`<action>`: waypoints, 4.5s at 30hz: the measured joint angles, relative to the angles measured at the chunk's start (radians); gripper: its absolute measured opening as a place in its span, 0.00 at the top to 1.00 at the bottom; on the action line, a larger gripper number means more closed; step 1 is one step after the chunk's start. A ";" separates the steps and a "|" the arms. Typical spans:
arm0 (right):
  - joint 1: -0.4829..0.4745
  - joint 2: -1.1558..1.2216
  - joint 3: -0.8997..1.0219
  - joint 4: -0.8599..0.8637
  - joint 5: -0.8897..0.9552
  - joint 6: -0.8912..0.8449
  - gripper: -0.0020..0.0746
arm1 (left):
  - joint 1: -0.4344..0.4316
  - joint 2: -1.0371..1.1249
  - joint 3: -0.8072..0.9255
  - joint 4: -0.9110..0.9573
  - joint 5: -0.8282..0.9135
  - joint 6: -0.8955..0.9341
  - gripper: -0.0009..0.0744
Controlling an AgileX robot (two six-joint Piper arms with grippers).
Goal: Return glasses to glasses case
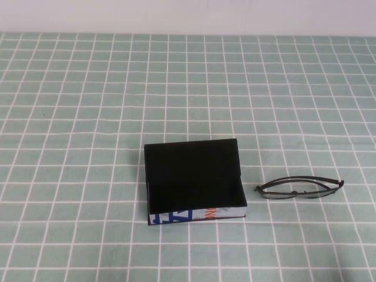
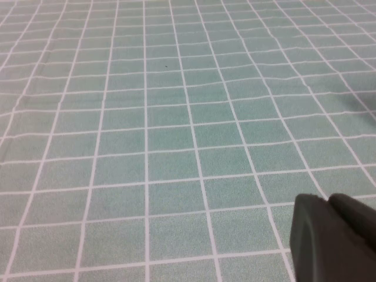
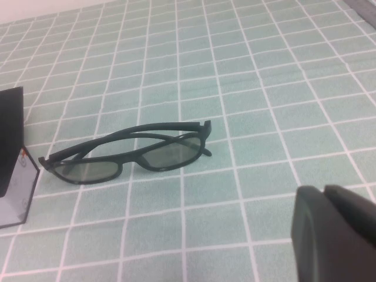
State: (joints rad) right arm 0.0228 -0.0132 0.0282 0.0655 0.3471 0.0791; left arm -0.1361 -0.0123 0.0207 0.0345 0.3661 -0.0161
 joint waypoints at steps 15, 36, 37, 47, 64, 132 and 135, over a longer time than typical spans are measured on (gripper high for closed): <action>0.000 0.000 0.000 0.000 0.000 0.000 0.99 | 0.000 0.000 0.000 0.000 0.000 0.000 0.99; 0.000 0.000 0.000 -0.088 0.000 0.000 0.99 | 0.000 0.000 0.000 0.000 0.000 0.000 0.99; 0.000 0.000 0.000 -0.088 0.000 0.000 0.99 | 0.000 0.000 0.000 0.000 0.000 0.000 0.99; 0.000 0.000 0.000 -0.163 -0.118 0.002 0.99 | 0.000 0.000 0.000 0.000 0.000 0.000 0.99; 0.000 -0.002 -0.040 0.095 -1.077 0.073 0.99 | 0.000 0.000 0.000 0.000 0.000 0.000 0.99; 0.065 1.244 -1.277 0.225 0.432 -1.173 0.99 | 0.000 0.000 0.000 0.000 0.000 0.000 0.99; 0.067 1.300 -1.277 0.348 0.466 -1.458 0.99 | 0.000 0.000 0.000 0.000 0.000 0.000 0.99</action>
State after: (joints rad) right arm 0.0893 1.2870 -1.2488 0.4131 0.8135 -1.3785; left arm -0.1361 -0.0123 0.0207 0.0345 0.3661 -0.0161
